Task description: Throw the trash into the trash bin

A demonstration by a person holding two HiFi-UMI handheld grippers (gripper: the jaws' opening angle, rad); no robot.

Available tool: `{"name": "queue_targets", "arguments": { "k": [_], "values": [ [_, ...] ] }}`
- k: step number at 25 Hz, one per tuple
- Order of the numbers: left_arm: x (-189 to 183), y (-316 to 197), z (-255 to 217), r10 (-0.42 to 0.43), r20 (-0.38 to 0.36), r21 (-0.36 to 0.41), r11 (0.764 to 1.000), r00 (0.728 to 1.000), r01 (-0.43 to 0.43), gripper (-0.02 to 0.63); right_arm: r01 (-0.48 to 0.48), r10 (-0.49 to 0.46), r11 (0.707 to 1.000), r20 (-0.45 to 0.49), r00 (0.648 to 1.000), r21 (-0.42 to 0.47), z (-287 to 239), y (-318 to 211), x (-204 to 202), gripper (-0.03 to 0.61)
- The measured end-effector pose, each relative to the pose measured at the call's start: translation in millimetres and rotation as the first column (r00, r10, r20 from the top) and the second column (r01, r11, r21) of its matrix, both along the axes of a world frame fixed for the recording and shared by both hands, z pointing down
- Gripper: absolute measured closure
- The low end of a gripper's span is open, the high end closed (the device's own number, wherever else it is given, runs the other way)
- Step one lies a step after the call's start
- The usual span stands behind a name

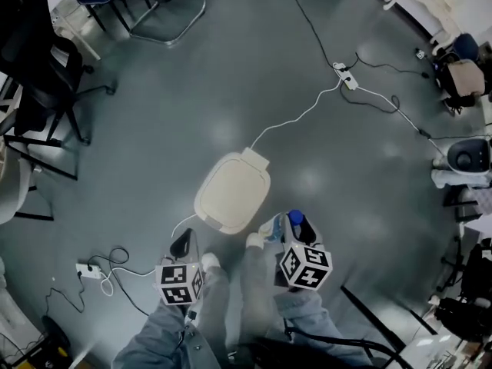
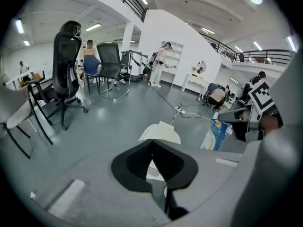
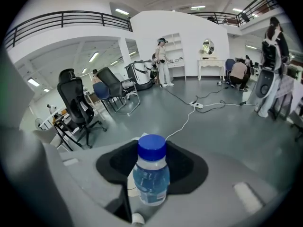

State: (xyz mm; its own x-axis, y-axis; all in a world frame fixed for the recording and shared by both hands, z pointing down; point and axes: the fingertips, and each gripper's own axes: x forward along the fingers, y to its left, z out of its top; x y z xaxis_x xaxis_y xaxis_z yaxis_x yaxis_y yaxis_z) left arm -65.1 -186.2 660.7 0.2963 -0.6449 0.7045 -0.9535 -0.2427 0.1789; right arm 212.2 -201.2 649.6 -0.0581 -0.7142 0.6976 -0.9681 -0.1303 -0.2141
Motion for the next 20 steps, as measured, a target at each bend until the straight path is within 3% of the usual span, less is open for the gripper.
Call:
{"name": "queue_targets", "arguments": {
  "k": [10, 17, 20],
  "values": [
    [16, 9, 56, 0.028, -0.006, -0.053, 0.998, 1.0, -0.029, 0.604, 0.011, -0.012, 1.0, -0.023, 1.0, -0.03, 39, 9, 6, 0.394],
    [19, 13, 92, -0.003, -0.002, -0.07, 0.998, 1.0, 0.003, 0.604, 0.038, -0.039, 0.999, -0.045, 0.998, -0.026, 49, 16, 20, 0.394],
    [23, 15, 113, 0.026, 0.016, -0.081, 0.996, 1.0, -0.025, 0.604, 0.04, -0.041, 0.999, -0.05, 0.998, -0.032, 54, 19, 24, 0.394]
  ]
}}
